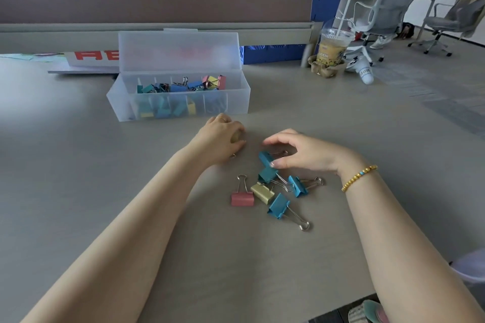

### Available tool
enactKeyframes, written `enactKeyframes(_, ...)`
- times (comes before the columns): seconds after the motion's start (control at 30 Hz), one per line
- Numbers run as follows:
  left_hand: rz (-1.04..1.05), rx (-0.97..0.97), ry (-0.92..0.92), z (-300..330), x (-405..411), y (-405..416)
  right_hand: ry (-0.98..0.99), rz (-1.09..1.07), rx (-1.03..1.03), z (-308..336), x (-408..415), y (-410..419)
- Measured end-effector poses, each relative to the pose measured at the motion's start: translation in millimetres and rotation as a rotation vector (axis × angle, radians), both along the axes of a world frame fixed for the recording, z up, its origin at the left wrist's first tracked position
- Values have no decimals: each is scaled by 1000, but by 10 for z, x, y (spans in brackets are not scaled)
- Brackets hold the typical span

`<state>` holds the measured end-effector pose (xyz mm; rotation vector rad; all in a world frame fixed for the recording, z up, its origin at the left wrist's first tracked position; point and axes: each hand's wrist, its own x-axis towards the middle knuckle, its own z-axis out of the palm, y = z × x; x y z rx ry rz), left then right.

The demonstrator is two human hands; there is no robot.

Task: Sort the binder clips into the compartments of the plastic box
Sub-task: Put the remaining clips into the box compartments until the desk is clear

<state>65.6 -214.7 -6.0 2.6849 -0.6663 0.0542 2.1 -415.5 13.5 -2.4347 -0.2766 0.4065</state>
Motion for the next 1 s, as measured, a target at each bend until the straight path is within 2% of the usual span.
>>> enactKeyframes(0.1,-17,59,22,34,-37,23,-63,-13,-40,-43,49,58)
enactKeyframes(0.23,40,-6,23,29,-92,41,-109,-29,-38,-80,62,143)
enactKeyframes(0.33,-33,-73,209,131,-122,166,-101,20,-16,-44,21,173)
enactKeyframes(0.4,-180,33,354,209,-156,309,-7,76,42,11,-35,143)
enactKeyframes(0.47,-274,113,414,232,-203,405,106,133,59,52,-89,120)
enactKeyframes(0.53,-279,63,326,197,-192,416,143,168,-35,43,-108,135)
enactKeyframes(0.63,-205,-23,158,144,-177,392,55,141,-137,7,-73,205)
enactKeyframes(0.9,-23,38,41,69,-193,350,-217,-108,-30,-93,-13,340)
enactKeyframes(1.0,46,41,-21,87,-221,335,-201,-143,-27,-89,1,297)
